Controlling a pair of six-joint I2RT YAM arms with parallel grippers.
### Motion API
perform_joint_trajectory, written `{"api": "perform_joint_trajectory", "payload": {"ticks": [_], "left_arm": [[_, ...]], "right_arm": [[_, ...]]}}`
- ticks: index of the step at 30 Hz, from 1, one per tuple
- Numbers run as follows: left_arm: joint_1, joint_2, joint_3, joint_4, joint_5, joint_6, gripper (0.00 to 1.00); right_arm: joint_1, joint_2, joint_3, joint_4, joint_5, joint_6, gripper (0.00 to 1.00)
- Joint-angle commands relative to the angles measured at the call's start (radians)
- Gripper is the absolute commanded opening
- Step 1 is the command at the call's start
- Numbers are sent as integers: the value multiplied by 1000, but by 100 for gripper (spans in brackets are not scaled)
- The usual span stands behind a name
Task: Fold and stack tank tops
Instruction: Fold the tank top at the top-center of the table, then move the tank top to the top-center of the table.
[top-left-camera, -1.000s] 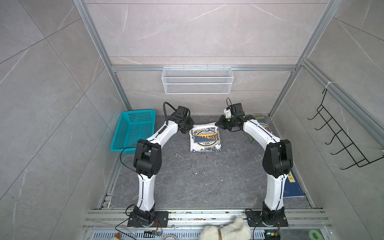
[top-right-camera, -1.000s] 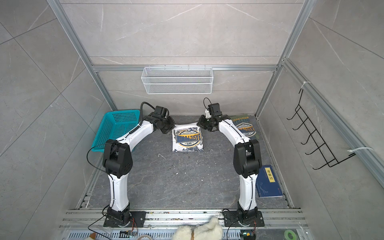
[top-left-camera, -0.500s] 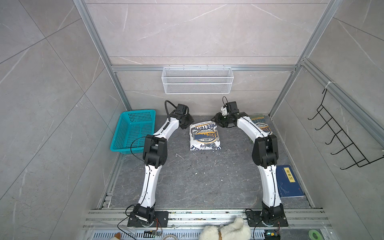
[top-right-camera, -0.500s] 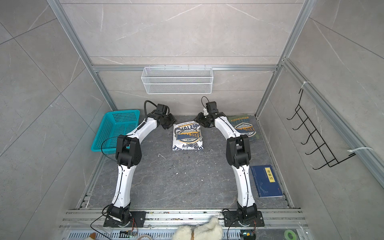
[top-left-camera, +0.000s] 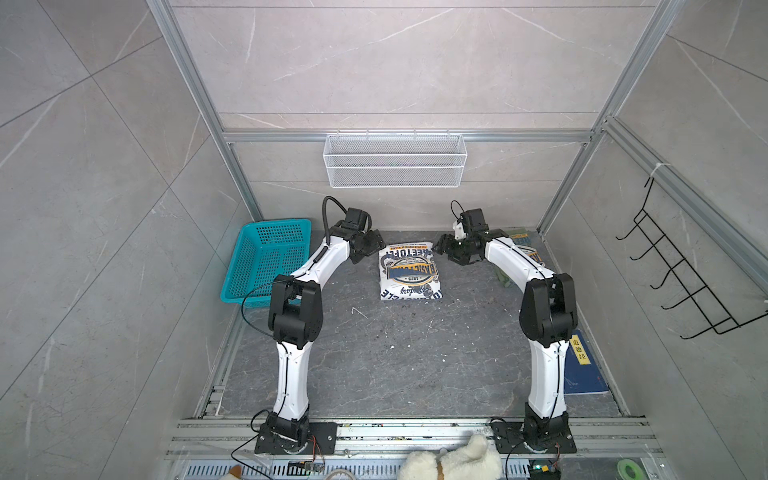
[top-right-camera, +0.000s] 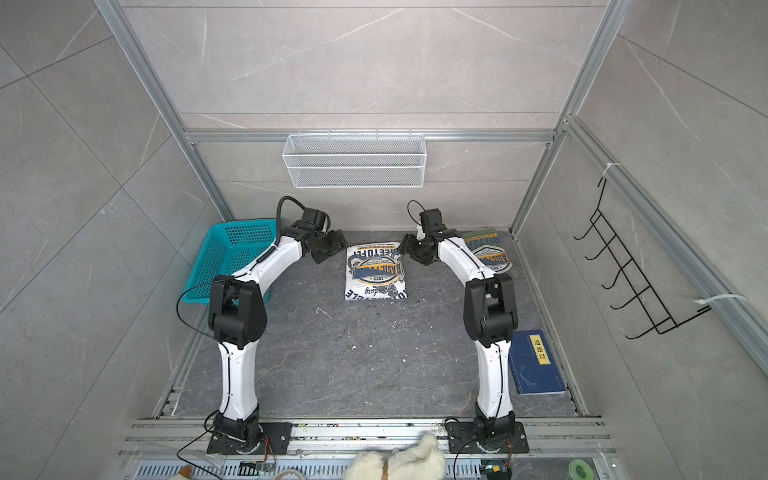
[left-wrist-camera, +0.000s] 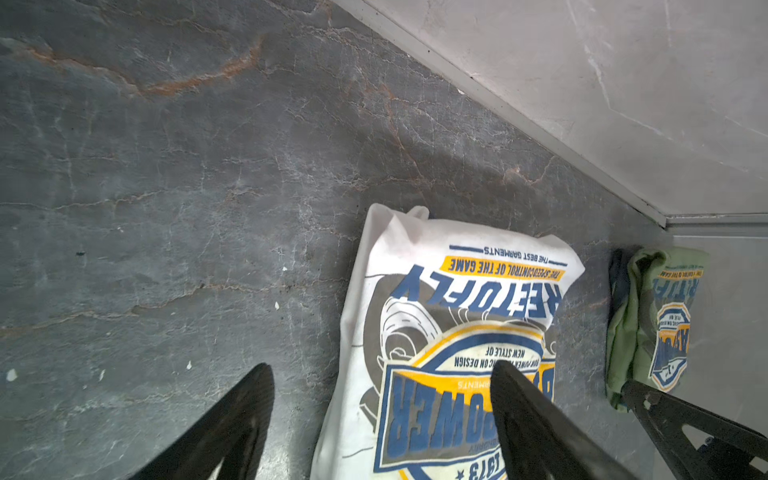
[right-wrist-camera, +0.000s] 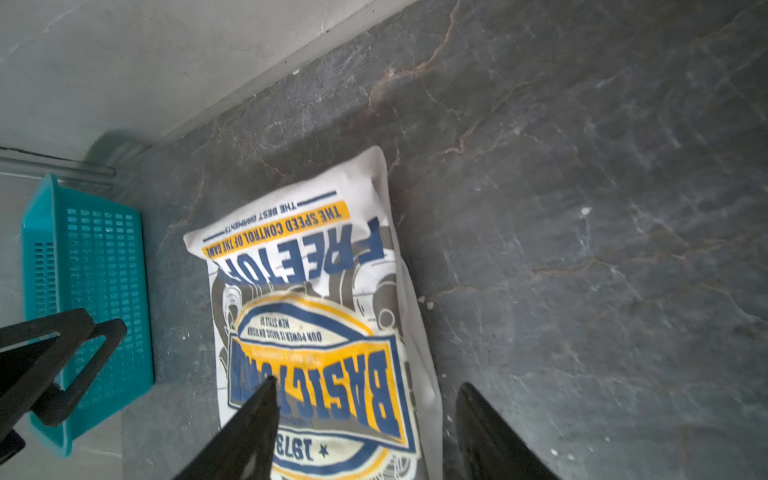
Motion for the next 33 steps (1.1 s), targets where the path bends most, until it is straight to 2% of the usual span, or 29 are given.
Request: {"api": "perform_joint_trajectory", "payload": {"ticks": [1, 11, 16, 21, 26, 33], "left_arm": [[2, -6, -70, 66, 64, 40, 85], [-4, 111, -79, 126, 151, 11, 84], [-19, 156, -62, 131, 172, 0, 78], [-59, 190, -39, 137, 184, -11, 66], [-110, 250, 12, 136, 187, -33, 60], [-176, 326, 148, 118, 207, -65, 57]], "right_arm": [[3, -20, -89, 95, -16, -30, 71], [9, 89, -87, 124, -96, -36, 74], [22, 143, -57, 101, -102, -30, 73], [19, 182, -26, 50, -64, -15, 62], [-31, 169, -60, 71, -71, 25, 49], [-97, 112, -114, 64, -45, 17, 48]]}}
